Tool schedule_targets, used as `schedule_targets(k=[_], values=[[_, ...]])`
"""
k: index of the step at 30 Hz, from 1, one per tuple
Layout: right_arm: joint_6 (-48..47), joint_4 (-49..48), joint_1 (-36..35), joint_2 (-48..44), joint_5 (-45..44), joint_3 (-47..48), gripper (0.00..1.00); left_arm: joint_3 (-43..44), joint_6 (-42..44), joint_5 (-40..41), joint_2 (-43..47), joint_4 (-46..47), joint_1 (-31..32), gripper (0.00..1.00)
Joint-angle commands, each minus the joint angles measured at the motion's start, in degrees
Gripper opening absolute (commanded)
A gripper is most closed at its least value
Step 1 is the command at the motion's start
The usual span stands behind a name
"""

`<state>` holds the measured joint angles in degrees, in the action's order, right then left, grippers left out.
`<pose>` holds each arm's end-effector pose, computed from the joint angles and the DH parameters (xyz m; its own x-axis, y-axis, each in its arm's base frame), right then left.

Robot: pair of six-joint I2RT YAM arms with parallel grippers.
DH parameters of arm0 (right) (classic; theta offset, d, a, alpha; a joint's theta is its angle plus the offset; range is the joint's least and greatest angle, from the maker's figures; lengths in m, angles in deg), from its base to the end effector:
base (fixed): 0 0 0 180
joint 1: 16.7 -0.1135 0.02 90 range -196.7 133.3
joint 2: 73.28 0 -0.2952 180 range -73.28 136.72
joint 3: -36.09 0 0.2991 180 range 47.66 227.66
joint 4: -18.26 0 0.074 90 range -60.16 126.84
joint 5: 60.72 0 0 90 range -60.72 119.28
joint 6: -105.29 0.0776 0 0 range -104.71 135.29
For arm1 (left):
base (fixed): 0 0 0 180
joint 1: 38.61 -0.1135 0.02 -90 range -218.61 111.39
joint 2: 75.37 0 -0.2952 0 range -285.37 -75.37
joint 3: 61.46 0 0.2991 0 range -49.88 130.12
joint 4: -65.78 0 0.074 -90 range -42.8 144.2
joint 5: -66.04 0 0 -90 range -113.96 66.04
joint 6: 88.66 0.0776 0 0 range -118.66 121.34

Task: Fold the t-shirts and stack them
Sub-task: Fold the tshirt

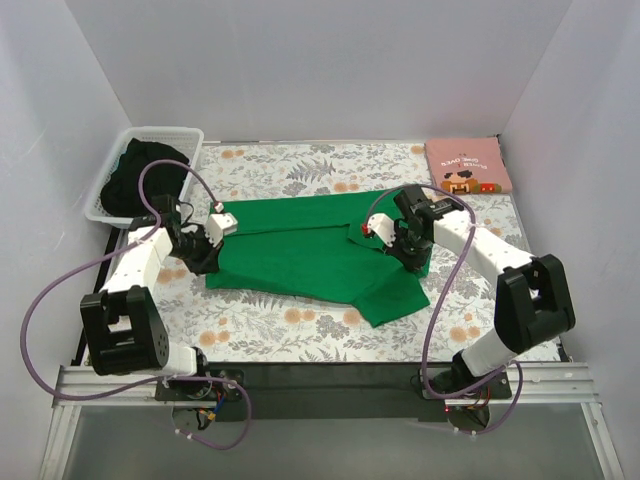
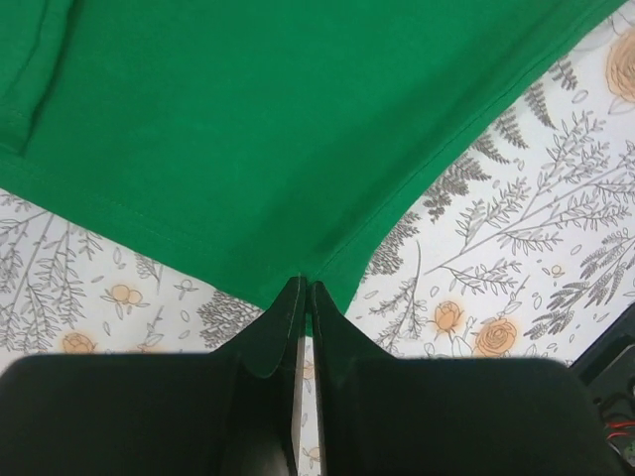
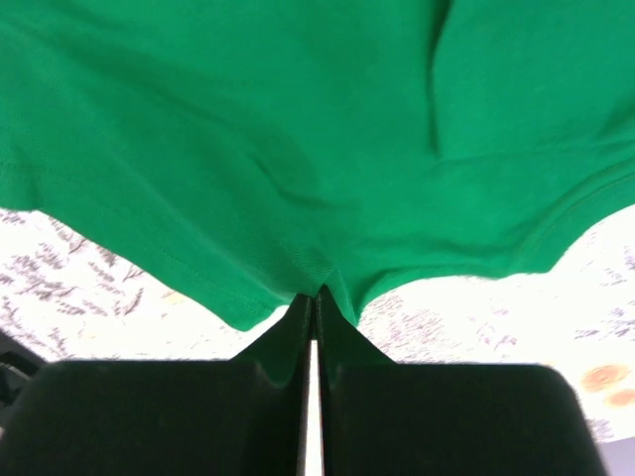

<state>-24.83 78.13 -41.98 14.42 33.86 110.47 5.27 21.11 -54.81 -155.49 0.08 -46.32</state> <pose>0.3075 0.1521 0.1947 -0.3742 -0.8871 -0.2704 -0.8993 0.4183 -0.1279 0.2897 -0.0009 0.1970 -0.9221 0.1682 -0.3484 0.3112 0.8574 -0.4098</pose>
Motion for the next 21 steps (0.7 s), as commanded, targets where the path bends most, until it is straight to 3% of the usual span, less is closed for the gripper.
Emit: schedule_targets(k=[1,11,21], values=[[-2.8,1.3,1.5,3.2,-0.1,5.0,0.01,4.8,-2.5,-2.9,-3.1,1.9,-0.5,0.00],[-5.5,3.4,5.3,12.7,1.0,16.7,0.01,13.3,-6.8,-4.3,-11.7,5.3,-1.3,0.00],[-5.9,3.6,6.9,18.5,1.6,22.5,0.01,18.3,-10.3,-4.0,-17.4,8.9,-1.6,0.00]])
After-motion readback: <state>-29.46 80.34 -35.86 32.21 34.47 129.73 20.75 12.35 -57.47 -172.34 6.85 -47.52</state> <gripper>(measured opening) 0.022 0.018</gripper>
